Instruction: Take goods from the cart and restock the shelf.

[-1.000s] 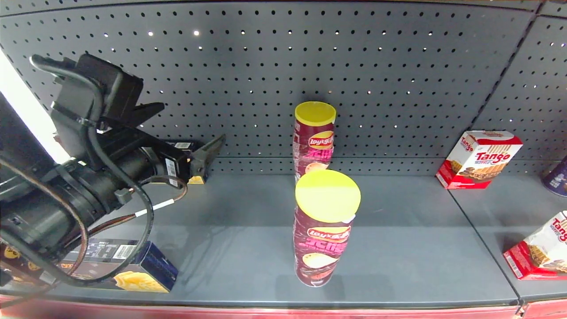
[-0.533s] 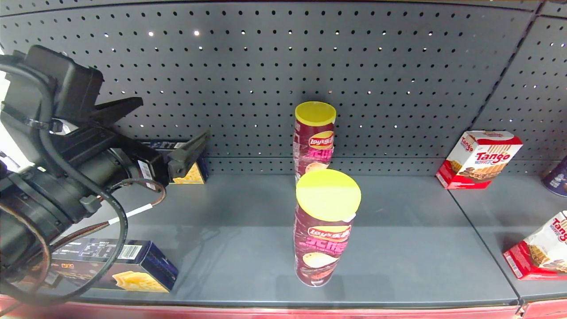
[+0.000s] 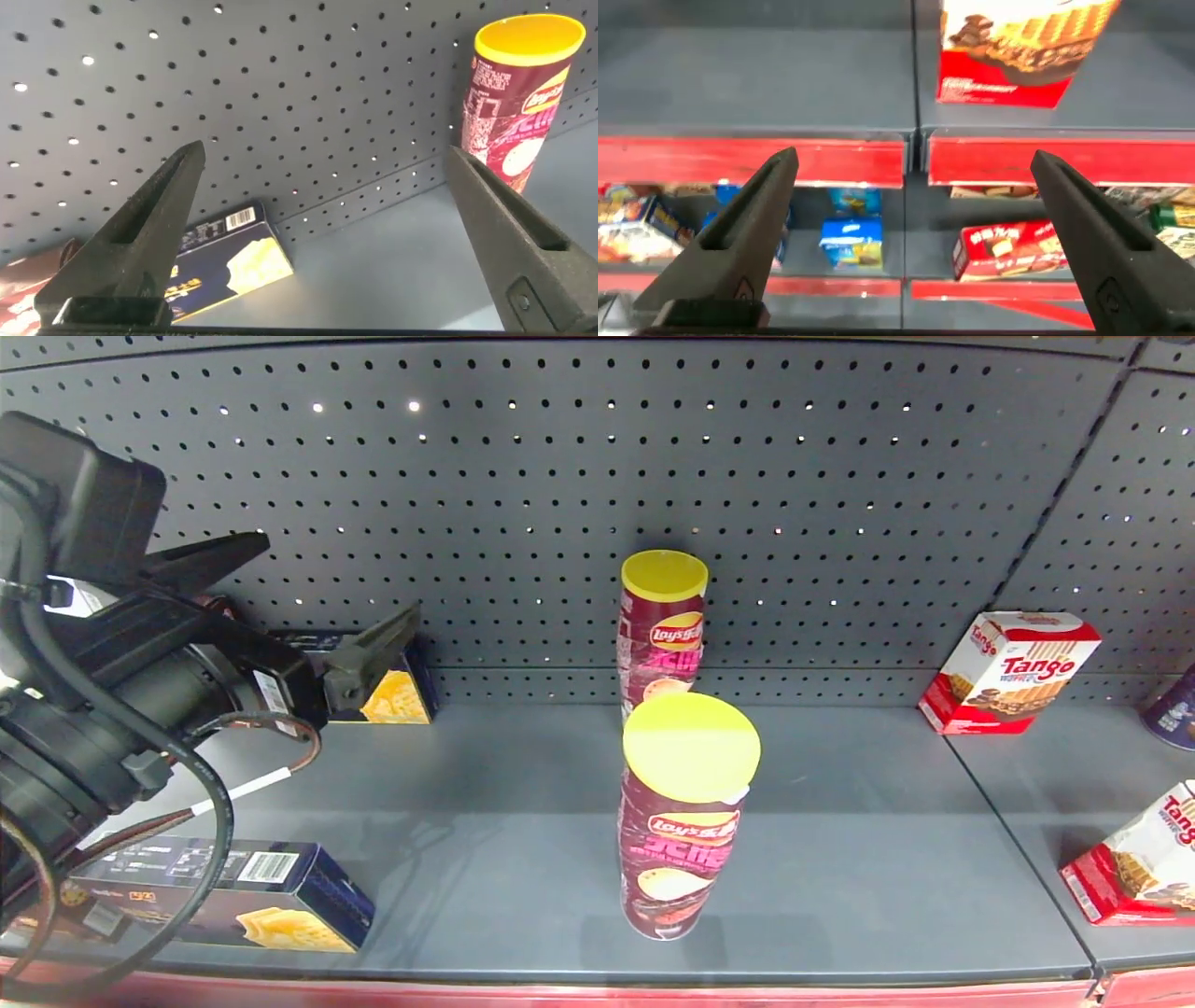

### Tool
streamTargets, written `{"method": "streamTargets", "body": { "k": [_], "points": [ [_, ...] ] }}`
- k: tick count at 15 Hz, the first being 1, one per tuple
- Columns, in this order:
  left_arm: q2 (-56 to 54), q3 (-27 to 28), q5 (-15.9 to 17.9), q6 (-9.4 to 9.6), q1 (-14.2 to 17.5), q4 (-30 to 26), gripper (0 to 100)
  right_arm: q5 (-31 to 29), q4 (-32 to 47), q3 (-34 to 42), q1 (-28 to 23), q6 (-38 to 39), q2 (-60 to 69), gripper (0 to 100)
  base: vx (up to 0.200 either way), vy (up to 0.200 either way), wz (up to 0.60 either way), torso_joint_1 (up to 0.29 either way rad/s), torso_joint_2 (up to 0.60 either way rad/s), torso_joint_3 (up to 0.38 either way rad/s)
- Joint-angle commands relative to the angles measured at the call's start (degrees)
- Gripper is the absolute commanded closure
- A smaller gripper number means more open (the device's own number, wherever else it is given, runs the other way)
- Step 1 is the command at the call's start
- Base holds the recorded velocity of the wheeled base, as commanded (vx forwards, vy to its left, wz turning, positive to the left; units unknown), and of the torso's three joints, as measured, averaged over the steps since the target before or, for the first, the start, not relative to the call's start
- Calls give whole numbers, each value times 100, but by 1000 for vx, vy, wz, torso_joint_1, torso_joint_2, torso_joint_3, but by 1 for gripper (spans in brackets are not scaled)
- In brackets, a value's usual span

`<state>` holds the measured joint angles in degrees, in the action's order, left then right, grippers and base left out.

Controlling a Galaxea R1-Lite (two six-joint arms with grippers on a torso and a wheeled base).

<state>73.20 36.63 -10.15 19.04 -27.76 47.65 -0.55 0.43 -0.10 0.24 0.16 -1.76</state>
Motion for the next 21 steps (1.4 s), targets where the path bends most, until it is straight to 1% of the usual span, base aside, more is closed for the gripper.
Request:
{"method": "streamTargets", "body": {
  "k": [1, 2, 3, 4, 5, 6, 7, 8, 10, 12, 13, 14, 15, 16, 17, 18, 19, 20, 21],
  "points": [
    [-483, -174, -101, 65, -45, -239, 0, 2, -16, 10, -24, -25, 149, 0, 0, 0, 0, 0, 0, 0],
    [-860, -288, -136, 135, -45, -511, 0, 2, -25, 10, -24, -25, 149, 0, 0, 0, 0, 0, 0, 0],
    [-1115, -376, -127, 144, -54, -687, 0, 2, -25, 10, -24, -25, 149, 0, 0, 0, 0, 0, 0, 0],
    [-1722, -657, -101, 144, -54, -1144, 0, 2, -25, 10, -24, -25, 149, 0, 0, 0, 0, 0, 0, 0],
    [-1977, -772, -101, 144, -54, -1285, 0, 2, -25, 10, -24, -25, 149, 0, 0, 0, 0, 0, 0, 0],
    [-2662, -1035, -92, 117, -63, -1636, 0, 2, -25, 10, -24, -25, 149, 0, 0, 0, 0, 0, 0, 0],
    [-3058, -1194, -101, 109, -54, -1812, 0, 2, -25, 10, -24, -25, 149, 0, 0, 0, 0, 0, 0, 0],
    [-3752, -1387, -101, 117, -54, -2181, 0, 2, -25, 10, -24, -25, 149, 0, 0, 0, 0, 0, 0, 0],
    [-4780, -1352, -92, 117, -54, -3227, 0, 2, -25, 10, -24, -25, 149, 0, 0, 0, 0, 0, 0, 0],
    [-5607, -1361, -92, 91, -10, -4062, 0, 2, -25, 10, -24, -25, 149, 0, 0, 0, 0, 0, 0, 0],
    [-5967, -1387, -101, 38, -54, -4308, 0, 2, -25, 10, -24, -25, 149, 0, 0, 0, 0, 0, 0, 0],
    [-6899, -1466, -92, -164, 25, -5038, 0, 2, -25, 10, -24, -25, 149, 0, 0, 0, 0, 0, 0, 0],
    [-7320, -1484, -92, -296, 25, -5539, 0, 2, -25, 10, -24, -25, 149, 0, 0, 0, 0, 0, 0, 0],
    [-7320, -1642, -92, -428, 7, -5846, 0, 2, -25, 10, -24, -25, 149, 0, 0, 0, 0, 0, 0, 0],
    [-7320, -1703, -39, -524, 7, -5838, 0, 2, -25, 10, -24, -25, 149, 0, 0, 0, 0, 0, 0, 0],
    [-7320, -2029, 268, -718, 16, -5890, 0, 2, -25, 10, -24, -25, 149, 0, 0, 0, 0, 0, 0, 0],
    [-7320, -2354, 356, -823, 16, -5811, 0, 2, -25, 10, -24, -25, 149, 0, 0, 0, 0, 0, 0, 0],
    [-7320, -2846, 391, -902, 69, -5521, 0, 2, -25, 10, -24, -25, 149, 0, 0, 0, 0, 0, 0, 0],
    [-7224, -3593, 418, -929, 746, -4572, 0, 2, -25, 10, -24, -25, 149, 0, 0, 0, 0, 0, 0, 0]
  ]
}}
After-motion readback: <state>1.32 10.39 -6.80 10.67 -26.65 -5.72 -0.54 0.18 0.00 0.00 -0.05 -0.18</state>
